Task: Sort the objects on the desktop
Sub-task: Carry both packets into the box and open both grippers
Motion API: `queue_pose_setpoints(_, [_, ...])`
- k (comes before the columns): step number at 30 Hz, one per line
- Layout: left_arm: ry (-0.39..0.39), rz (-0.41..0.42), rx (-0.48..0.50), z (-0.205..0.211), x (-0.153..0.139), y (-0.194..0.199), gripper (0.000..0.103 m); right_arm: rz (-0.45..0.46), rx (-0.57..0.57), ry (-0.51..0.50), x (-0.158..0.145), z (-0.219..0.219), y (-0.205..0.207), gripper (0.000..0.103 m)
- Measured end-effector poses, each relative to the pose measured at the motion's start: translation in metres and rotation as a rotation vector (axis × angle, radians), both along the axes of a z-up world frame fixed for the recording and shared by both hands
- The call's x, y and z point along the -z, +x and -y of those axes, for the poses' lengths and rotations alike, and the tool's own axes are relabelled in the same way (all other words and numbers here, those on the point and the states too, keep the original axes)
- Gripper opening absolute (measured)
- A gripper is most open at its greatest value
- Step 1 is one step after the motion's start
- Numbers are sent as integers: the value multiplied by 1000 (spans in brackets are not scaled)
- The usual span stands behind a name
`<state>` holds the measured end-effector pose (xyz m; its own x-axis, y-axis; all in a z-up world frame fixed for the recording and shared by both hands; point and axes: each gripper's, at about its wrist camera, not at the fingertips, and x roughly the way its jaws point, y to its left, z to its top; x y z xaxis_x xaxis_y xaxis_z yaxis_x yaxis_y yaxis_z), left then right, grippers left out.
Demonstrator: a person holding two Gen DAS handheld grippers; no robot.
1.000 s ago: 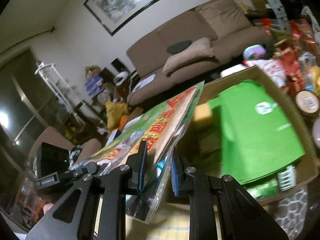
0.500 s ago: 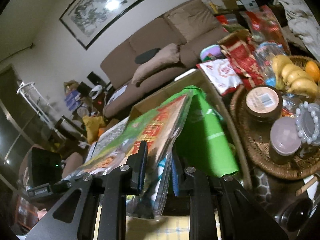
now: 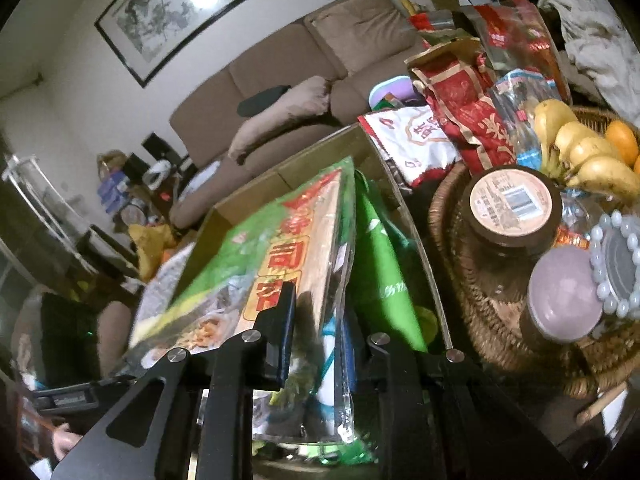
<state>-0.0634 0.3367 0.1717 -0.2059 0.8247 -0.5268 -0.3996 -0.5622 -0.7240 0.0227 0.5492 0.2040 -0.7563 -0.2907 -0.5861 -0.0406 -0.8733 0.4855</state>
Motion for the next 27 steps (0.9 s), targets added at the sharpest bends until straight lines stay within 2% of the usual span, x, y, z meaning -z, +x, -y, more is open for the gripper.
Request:
queue_pose_setpoints(6, [-120,-66,11,-12,3,-1,10,55,10,145,6,13,-17,20])
queue_pose_setpoints(9, [-181,-89,20,-16,3,6,12,84,16,233,6,21,-18,24])
queue_pose_setpoints(10, [-189,-92,20,-16,2,8,16,90,17,256,5,23,-18,26])
queue_pose_setpoints(14, [-164,-91,46,-14,-11,25,54,113,37,307,3,22,-14,29])
queue_pose_setpoints(15, [-162,-98,46,-13,-17,30,59,116,43,310,3,21,-13,29])
queue_pose_setpoints(21, [-184,-118,55,1,-36,58,67,92,95,276,-18,15,10,30])
queue_pose_setpoints(27, [-171,-127,1,32,-49,76,79,68,85,333,-42,37,31,47])
